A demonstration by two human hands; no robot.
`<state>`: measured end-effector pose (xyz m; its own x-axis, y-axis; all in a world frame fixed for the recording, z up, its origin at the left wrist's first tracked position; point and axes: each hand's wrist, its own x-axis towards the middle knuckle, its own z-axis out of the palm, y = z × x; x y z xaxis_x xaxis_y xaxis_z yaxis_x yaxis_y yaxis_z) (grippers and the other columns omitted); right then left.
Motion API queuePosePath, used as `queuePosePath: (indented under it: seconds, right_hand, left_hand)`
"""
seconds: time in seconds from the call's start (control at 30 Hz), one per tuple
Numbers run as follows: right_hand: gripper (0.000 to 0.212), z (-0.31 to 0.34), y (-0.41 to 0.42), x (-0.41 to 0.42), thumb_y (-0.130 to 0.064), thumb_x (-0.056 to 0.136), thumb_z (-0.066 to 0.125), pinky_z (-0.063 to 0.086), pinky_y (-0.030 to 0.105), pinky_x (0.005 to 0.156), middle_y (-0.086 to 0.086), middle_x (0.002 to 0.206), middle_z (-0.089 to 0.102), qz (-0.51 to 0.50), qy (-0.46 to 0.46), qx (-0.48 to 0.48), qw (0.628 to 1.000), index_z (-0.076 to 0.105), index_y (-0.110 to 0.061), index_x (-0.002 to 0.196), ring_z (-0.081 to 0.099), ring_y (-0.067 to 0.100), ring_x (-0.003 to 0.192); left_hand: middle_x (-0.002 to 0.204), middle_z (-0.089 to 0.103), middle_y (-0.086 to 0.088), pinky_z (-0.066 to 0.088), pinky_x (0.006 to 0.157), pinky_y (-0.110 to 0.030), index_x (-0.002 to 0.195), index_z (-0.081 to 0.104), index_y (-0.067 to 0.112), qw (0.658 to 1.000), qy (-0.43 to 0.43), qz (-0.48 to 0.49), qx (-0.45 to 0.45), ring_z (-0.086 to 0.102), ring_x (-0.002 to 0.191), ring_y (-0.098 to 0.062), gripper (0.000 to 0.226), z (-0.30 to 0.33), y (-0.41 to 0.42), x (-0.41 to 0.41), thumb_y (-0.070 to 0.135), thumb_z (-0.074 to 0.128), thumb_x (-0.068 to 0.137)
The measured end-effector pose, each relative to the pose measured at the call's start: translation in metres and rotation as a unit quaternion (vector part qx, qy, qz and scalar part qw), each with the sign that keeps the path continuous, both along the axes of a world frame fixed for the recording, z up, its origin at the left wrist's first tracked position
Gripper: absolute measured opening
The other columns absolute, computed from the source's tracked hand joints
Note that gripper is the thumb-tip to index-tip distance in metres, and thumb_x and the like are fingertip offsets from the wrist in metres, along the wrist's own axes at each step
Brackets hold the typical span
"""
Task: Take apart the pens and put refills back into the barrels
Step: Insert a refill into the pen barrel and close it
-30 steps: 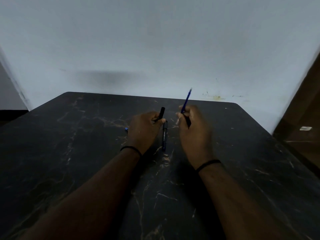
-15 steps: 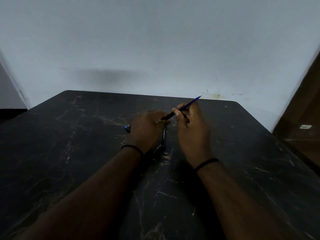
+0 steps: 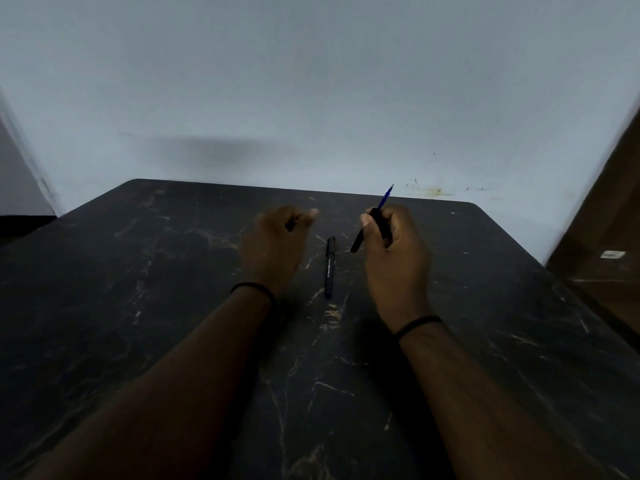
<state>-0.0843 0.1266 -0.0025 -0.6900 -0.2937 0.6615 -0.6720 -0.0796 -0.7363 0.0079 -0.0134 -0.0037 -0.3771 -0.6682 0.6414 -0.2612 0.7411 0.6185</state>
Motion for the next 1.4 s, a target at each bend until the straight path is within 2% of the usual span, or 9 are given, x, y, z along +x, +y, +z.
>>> queuePosePath:
  seconds: [0.07,0.2,0.43,0.5,0.67,0.8,1.03,1.23,1.4]
  right_hand:
    - [0.006,-0.001,0.0,0.002,-0.032,0.096,0.061,0.041,0.008,0.06,-0.011,0.08,0.063,0.008,-0.006,0.015,1.0,0.058,-0.027,0.095,0.058,-0.003,0.07]
    - [0.01,-0.004,-0.001,0.004,-0.034,0.096,0.061,0.042,0.012,0.058,-0.009,0.077,0.062,0.013,0.013,0.034,0.999,0.054,-0.033,0.088,0.057,0.001,0.068]
    - [0.008,-0.006,-0.001,0.005,-0.037,0.095,0.061,0.049,0.014,0.059,-0.011,0.078,0.064,0.028,-0.001,0.051,0.998,0.056,-0.037,0.089,0.061,0.003,0.077]
    - [0.007,-0.006,-0.001,0.005,-0.038,0.095,0.061,0.048,0.013,0.058,-0.011,0.078,0.064,0.024,0.002,0.056,0.998,0.056,-0.036,0.09,0.061,0.002,0.077]
    - [0.008,-0.008,-0.001,0.006,-0.038,0.095,0.062,0.044,0.007,0.059,-0.014,0.076,0.062,0.022,0.01,0.061,0.998,0.057,-0.035,0.088,0.059,-0.002,0.078]
    - [0.009,-0.009,-0.002,0.004,-0.039,0.095,0.061,0.04,0.006,0.057,-0.017,0.074,0.061,0.02,0.018,0.076,0.997,0.057,-0.035,0.088,0.058,-0.006,0.075]
    - [0.005,-0.013,-0.004,0.003,-0.042,0.095,0.06,0.045,0.013,0.064,-0.022,0.079,0.061,0.026,0.004,0.101,0.995,0.057,-0.039,0.093,0.06,-0.009,0.076]
    - [0.01,-0.016,-0.005,0.002,-0.053,0.09,0.055,0.049,0.019,0.063,-0.02,0.078,0.064,0.022,0.018,0.097,0.995,0.055,-0.047,0.083,0.06,-0.007,0.081]
    - [0.018,-0.017,-0.006,0.0,-0.061,0.087,0.047,0.053,0.026,0.062,-0.027,0.091,0.06,0.018,0.031,0.106,0.994,0.053,-0.044,0.09,0.06,-0.003,0.076]
  left_hand:
    - [0.056,0.053,0.007,0.033,0.052,-0.024,0.061,0.053,0.024,0.993,-0.037,0.111,0.027,0.054,0.053,-0.011,0.043,0.0,-0.012,0.01,0.049,0.054,0.095]
    - [0.092,0.068,-0.013,0.048,0.071,-0.037,0.092,0.069,0.009,0.958,-0.184,0.208,0.068,0.066,0.087,-0.033,0.041,0.0,-0.029,0.023,0.047,0.053,0.093]
    - [0.11,0.068,-0.016,0.042,0.075,-0.036,0.101,0.071,0.011,0.932,-0.298,0.201,0.047,0.064,0.102,-0.038,0.043,0.002,-0.032,0.024,0.048,0.052,0.091]
    - [0.124,0.065,-0.015,0.046,0.087,-0.04,0.113,0.069,0.014,0.921,-0.338,0.19,0.038,0.06,0.112,-0.038,0.043,0.002,-0.032,0.028,0.046,0.045,0.097]
    - [0.15,0.047,-0.01,0.037,0.11,-0.044,0.141,0.052,0.022,0.898,-0.406,0.164,0.051,0.046,0.134,-0.035,0.048,0.003,-0.038,0.035,0.045,0.033,0.104]
    - [0.144,0.053,-0.013,0.042,0.103,-0.044,0.134,0.058,0.017,0.908,-0.372,0.174,0.085,0.051,0.128,-0.036,0.05,0.005,-0.035,0.033,0.049,0.041,0.1]
    - [0.139,0.057,-0.015,0.044,0.099,-0.045,0.132,0.059,0.013,0.915,-0.361,0.172,0.057,0.054,0.124,-0.037,0.046,0.005,-0.024,0.029,0.044,0.043,0.101]
    - [0.138,0.056,-0.011,0.043,0.099,-0.042,0.129,0.061,0.018,0.921,-0.359,0.151,0.025,0.054,0.123,-0.035,0.041,0.004,-0.025,0.029,0.039,0.042,0.101]
    - [0.131,0.059,-0.012,0.045,0.093,-0.04,0.123,0.063,0.014,0.926,-0.342,0.156,0.023,0.056,0.119,-0.035,0.037,0.0,-0.028,0.027,0.034,0.041,0.1]
